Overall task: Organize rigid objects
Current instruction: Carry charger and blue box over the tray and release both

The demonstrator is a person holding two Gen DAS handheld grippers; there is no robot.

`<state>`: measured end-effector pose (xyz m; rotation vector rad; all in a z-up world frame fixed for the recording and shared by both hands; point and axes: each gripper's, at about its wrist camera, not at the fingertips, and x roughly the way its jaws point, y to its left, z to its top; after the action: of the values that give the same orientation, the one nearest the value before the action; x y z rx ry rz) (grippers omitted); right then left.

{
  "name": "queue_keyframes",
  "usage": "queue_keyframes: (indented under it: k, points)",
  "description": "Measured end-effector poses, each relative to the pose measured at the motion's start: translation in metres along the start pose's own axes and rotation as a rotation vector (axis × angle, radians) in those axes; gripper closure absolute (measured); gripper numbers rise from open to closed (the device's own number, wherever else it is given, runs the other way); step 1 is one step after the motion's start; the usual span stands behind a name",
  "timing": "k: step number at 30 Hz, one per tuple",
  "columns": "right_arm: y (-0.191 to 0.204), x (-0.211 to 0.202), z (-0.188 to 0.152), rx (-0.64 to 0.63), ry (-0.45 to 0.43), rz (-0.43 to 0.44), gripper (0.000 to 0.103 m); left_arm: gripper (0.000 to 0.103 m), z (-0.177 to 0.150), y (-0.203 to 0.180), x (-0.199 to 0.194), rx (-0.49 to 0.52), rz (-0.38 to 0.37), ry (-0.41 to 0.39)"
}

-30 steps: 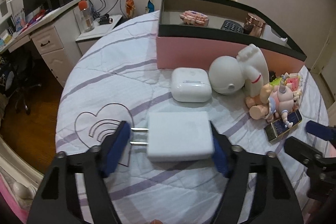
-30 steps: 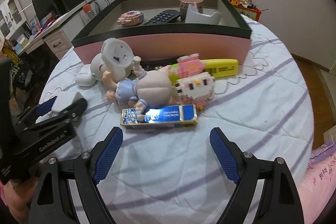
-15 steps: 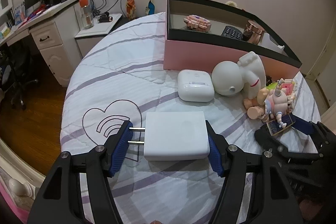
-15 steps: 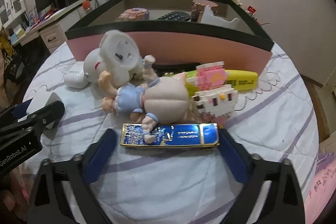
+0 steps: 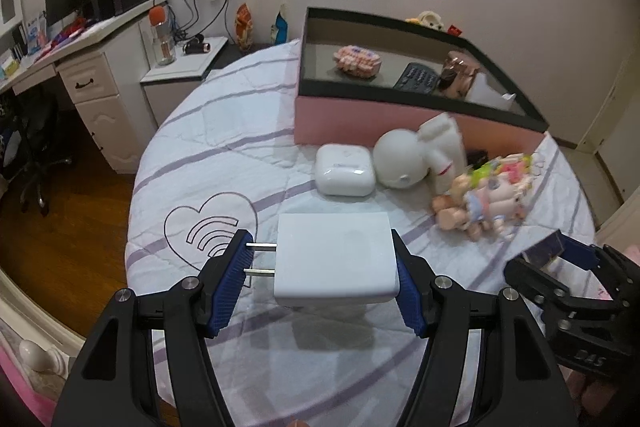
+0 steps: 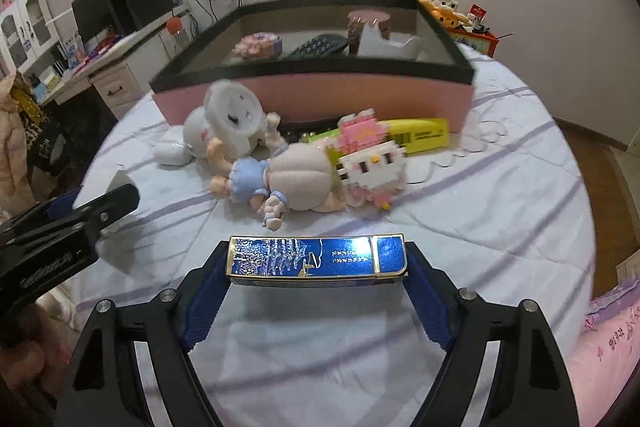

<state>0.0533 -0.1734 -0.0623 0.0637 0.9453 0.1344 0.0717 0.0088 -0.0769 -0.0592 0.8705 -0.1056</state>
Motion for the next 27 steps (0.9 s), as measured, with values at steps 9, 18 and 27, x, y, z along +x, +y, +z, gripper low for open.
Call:
queue_keyframes:
  k: [9,18,27]
  points:
    - [-0.020,-0.060,0.056,0.009,-0.139,0.035,0.020,0.036,0.047,-0.025,-0.034,0.044,-0.039,-0.087]
    - [-0.023,-0.046,0.139,-0.012,-0.190,0.046,0.020,0.036,0.140,-0.043,-0.025,0.075,-0.050,-0.149]
    - [-0.034,0.046,0.224,0.007,-0.083,0.027,0.020,0.036,0.213,-0.057,0.072,0.098,-0.038,-0.032]
